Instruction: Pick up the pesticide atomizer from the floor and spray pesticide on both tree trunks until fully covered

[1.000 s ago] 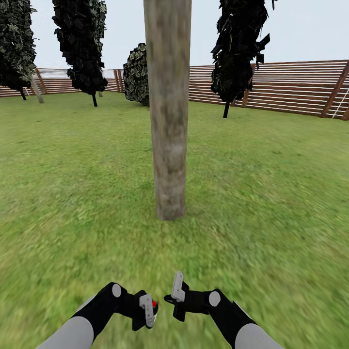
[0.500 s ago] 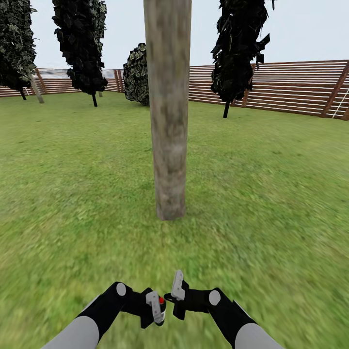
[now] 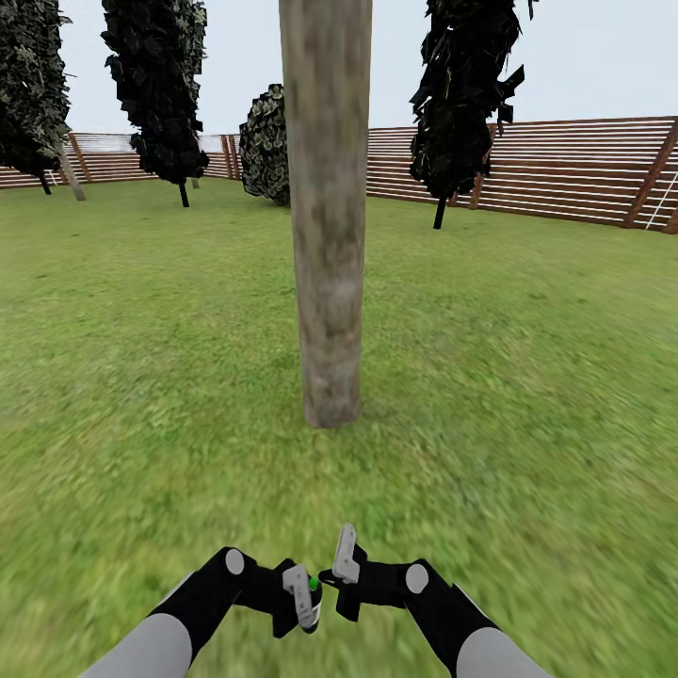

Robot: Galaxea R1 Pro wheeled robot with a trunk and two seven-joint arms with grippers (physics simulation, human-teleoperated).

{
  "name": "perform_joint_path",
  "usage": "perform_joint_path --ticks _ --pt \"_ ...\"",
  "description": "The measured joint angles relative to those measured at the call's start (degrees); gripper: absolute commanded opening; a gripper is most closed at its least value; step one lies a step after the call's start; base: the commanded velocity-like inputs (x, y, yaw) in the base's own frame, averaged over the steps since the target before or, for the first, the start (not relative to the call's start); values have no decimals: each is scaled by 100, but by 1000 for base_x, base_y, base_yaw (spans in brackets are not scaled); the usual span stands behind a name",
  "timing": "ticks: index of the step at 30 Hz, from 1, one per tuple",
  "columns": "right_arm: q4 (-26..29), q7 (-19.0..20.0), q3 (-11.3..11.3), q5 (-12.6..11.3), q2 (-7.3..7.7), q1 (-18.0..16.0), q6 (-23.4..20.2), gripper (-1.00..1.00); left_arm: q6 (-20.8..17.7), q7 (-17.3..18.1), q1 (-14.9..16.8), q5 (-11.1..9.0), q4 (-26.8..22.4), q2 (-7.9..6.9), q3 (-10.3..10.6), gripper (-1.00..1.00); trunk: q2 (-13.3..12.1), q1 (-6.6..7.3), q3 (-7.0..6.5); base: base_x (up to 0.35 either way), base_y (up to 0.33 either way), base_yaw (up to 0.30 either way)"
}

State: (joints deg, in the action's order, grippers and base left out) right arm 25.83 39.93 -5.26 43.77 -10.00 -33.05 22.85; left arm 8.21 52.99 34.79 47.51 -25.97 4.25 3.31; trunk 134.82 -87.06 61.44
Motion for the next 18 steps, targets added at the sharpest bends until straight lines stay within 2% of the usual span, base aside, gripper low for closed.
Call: perform_joint_path --ticks 4,8,12,13,15,18 --pt "1 1 0 0 0 0 0 -100 2 6 -11 65 51 -114 17 -100 0 0 0 0 0 0" --pt "1 -1 1 0 0 0 0 -100 13 14 -24 100 75 -575 46 -100 0 0 0 0 0 0" --pt "4 -1 12 -6 0 0 0 -100 42 20 -68 91 54 -835 49 -100 0 0 0 0 0 0" --pt "3 -1 23 -12 0 0 0 100 53 17 -76 99 28 -928 54 -100 0 0 0 0 0 0" --pt "-3 -2 45 -16 4 0 0 100 76 12 -80 91 7 -1128 37 -100 0 0 0 0 0 0" --pt "-6 -3 61 -7 33 0 0 100 79 -2 -84 77 -1 -1275 11 -100 0 0 0 0 0 0"
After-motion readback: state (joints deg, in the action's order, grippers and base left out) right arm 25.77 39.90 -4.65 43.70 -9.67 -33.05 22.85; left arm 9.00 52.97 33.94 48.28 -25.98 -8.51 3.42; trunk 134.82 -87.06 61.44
